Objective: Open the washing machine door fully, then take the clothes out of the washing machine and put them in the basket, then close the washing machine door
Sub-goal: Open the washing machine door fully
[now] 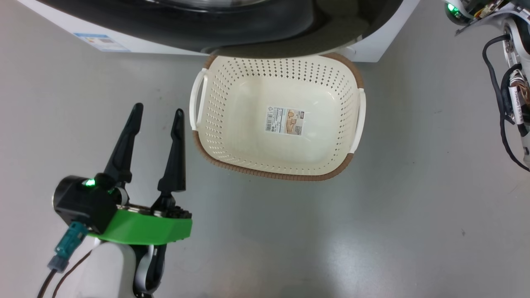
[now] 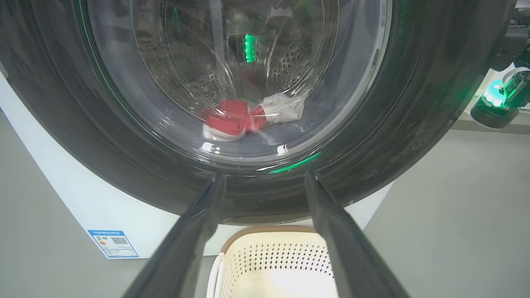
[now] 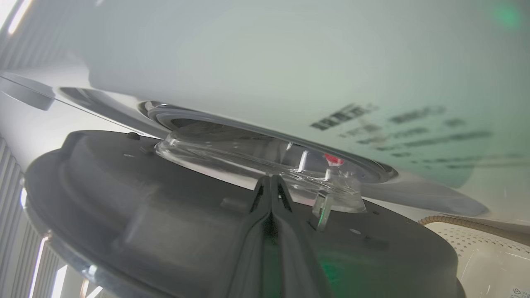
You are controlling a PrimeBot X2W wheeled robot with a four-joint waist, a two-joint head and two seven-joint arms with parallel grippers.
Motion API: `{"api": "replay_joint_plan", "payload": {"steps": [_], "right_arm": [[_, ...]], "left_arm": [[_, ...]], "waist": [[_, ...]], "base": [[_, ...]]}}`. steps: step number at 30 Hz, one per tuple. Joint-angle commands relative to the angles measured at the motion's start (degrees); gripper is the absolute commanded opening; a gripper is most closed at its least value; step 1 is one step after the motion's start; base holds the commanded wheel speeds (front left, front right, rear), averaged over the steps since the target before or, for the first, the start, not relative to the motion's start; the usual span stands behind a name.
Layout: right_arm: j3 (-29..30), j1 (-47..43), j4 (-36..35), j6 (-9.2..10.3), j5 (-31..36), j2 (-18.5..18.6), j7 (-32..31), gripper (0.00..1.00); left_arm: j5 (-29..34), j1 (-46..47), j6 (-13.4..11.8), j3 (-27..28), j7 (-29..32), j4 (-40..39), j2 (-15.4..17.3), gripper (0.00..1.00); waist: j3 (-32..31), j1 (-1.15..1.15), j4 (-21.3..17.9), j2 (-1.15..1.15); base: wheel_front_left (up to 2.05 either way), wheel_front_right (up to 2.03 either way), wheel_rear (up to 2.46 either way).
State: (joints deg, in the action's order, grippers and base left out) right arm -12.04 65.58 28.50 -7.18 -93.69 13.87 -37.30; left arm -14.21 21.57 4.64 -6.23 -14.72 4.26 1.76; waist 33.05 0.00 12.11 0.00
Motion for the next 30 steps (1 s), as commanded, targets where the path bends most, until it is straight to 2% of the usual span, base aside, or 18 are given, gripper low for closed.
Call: {"api": "replay_joint_plan", "payload": {"steps": [1,20,29,30], "right_arm": [[-1.0,-1.1,-2.4,-0.31,0.0,-2.2,-1.0,0.00],[-1.9,-6.6,-4.4,-0.31,0.6,-4.2,-6.9,0.00],[-0.7,-7.5,-4.5,-0.31,2.0,-5.3,-4.9,0.00],[-0.4,-7.6,-4.7,-0.31,2.5,-5.5,-3.6,0.09]], "left_arm": [[-0.1,0.6,-0.1,1.8,-0.3,-1.1,1.1,1.00],[0.8,0.2,0.0,2.1,-0.3,0.3,1.1,1.00],[0.6,-0.1,0.1,2.8,-0.3,0.5,1.1,1.00],[0.4,0.0,0.1,2.9,-0.3,0.5,1.1,1.00]], "waist": [[-0.2,0.00,-0.2,0.00],[-3.1,0.00,-2.2,0.00],[-3.4,0.00,-2.9,0.00],[-3.3,0.00,-3.0,0.00]], "base": [[0.00,0.00,0.00],[0.00,0.00,0.00],[0.00,0.00,0.00],[0.00,0.00,0.00]]}}
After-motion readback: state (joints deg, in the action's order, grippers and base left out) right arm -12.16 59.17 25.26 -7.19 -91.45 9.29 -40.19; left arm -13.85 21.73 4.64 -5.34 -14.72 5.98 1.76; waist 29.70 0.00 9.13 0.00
